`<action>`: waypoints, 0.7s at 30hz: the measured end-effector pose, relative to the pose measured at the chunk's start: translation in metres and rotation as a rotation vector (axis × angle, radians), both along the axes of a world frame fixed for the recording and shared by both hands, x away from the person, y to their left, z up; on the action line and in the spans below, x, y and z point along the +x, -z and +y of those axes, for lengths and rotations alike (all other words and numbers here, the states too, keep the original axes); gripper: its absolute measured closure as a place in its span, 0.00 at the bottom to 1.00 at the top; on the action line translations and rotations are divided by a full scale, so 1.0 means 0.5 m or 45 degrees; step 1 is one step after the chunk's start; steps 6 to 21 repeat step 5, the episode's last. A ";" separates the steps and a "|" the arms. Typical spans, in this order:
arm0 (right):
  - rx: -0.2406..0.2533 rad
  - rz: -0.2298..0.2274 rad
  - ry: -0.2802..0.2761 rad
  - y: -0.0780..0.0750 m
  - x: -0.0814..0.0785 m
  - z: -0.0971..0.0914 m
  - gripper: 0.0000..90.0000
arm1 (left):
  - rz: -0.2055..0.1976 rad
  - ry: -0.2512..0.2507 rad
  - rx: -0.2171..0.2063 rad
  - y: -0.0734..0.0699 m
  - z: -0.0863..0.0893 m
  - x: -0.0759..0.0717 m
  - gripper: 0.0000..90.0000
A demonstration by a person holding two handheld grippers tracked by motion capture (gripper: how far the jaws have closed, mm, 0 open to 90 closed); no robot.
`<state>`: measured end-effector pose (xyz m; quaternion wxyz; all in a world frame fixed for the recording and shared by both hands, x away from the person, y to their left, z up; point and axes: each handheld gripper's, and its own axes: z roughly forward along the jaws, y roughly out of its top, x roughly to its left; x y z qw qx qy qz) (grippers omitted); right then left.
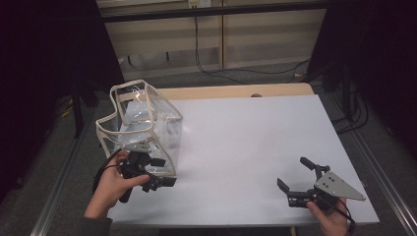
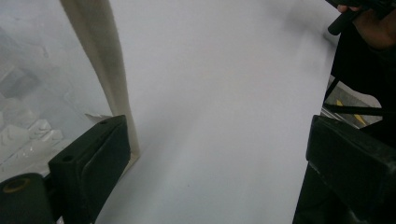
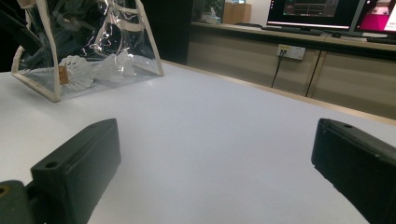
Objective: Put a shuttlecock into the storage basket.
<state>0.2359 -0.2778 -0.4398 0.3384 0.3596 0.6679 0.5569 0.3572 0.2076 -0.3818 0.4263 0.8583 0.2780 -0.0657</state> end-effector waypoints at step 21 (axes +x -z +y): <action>0.000 -0.001 0.000 0.000 0.001 0.000 0.01 | 0.006 -0.009 -0.002 0.013 0.002 0.000 0.07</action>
